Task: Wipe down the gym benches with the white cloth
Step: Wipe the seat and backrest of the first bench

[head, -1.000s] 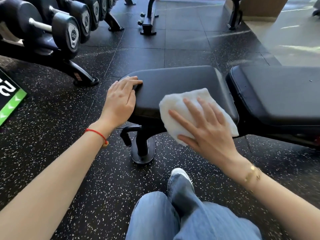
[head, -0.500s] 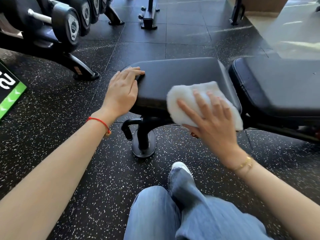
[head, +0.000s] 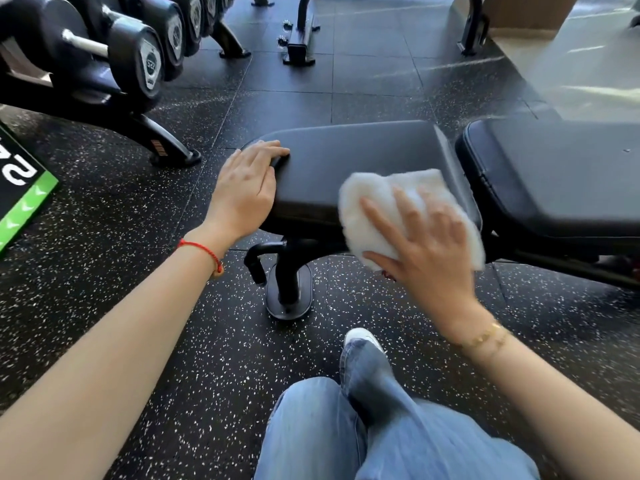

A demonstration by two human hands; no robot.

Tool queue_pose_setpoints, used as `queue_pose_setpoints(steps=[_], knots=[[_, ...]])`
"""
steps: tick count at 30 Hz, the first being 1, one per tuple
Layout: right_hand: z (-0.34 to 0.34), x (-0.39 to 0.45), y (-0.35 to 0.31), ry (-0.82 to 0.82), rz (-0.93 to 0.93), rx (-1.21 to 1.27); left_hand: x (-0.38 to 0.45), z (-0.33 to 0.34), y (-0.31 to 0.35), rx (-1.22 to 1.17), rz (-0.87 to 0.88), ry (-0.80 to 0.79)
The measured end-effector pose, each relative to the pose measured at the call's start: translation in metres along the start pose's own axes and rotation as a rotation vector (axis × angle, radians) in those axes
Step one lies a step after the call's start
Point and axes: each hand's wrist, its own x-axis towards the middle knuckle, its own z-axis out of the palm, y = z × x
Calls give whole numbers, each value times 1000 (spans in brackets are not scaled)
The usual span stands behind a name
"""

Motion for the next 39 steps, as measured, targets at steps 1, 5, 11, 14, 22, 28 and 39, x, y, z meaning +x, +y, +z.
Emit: queue_pose_setpoints(steps=[1, 5, 11, 14, 22, 28, 39], knots=[[-1, -9, 18, -30, 48, 39, 0, 1, 0, -1, -4, 5], [-8, 6, 34, -145, 148, 177, 1, 1, 3, -4, -16, 17], [-14, 53, 6, -289, 66, 315, 0, -1, 6, 10, -23, -6], [-19, 52, 11, -356, 32, 339, -1, -3, 8, 16, -23, -23], [-25, 53, 33, -316, -230, 428, 0, 3, 27, 61, -134, -25], [-23, 53, 74, -199, -309, 527, -10, 31, 89, 135, -138, 4], [12, 1, 215, -510, -33, 512, 38, 118, 222, 102, -148, -34]])
